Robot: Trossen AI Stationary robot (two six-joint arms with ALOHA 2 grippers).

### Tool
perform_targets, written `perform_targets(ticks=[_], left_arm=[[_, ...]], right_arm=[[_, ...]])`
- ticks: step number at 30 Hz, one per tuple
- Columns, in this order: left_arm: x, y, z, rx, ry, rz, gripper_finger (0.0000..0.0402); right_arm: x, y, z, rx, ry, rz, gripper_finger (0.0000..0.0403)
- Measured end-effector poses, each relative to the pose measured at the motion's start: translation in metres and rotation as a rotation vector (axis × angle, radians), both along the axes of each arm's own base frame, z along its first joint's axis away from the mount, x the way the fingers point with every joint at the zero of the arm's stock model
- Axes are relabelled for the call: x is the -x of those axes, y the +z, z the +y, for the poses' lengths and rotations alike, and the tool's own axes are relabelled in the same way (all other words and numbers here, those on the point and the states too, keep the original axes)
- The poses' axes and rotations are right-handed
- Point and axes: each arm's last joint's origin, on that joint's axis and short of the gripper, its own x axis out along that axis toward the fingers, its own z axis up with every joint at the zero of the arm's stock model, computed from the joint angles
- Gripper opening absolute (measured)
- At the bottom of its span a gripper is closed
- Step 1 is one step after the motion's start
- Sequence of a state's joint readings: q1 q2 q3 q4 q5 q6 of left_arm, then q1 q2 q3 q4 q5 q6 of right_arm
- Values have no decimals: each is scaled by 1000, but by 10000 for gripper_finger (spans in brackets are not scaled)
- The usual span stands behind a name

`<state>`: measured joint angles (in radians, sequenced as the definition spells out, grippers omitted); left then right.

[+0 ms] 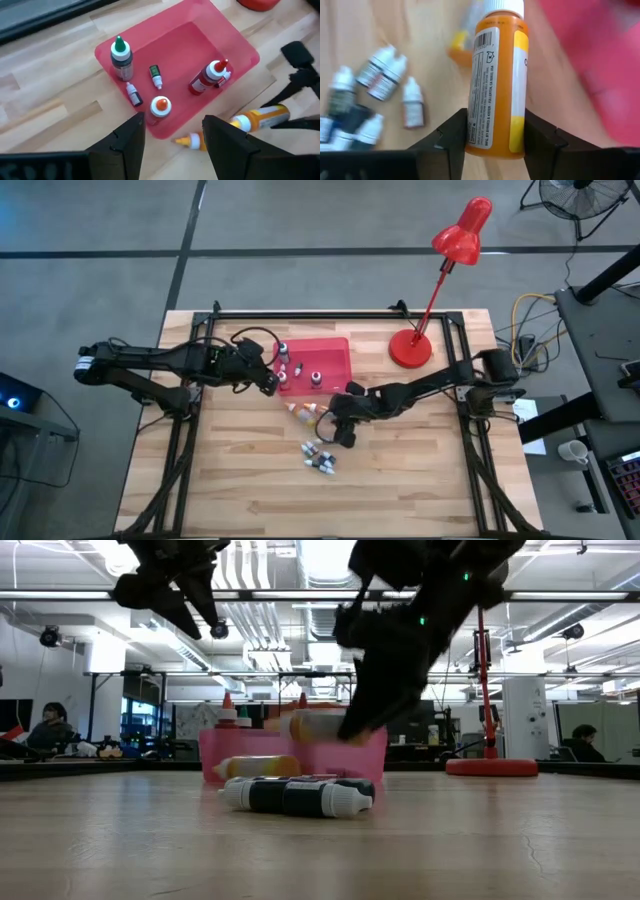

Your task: Pick & Place food coloring

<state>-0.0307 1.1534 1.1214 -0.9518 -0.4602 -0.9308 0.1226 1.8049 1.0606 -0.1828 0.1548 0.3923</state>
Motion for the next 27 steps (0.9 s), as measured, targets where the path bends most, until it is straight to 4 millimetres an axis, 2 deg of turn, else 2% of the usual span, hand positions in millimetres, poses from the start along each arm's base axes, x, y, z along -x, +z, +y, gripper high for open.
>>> perform_targets(ticks=[8,17,21,27], left_arm=[[-14,8,4,116,-80,-150,170],[-37,26,33,224,-291,-495,170],[-36,28,43,254,-313,-530,170],[-42,20,54,337,-276,-522,170]], right_arm=[[15,37,-4,128,14,-52,137],[30,82,-12,192,-21,-198,138],[36,96,-13,198,-42,-248,138],[39,105,-14,194,-56,-285,138]])
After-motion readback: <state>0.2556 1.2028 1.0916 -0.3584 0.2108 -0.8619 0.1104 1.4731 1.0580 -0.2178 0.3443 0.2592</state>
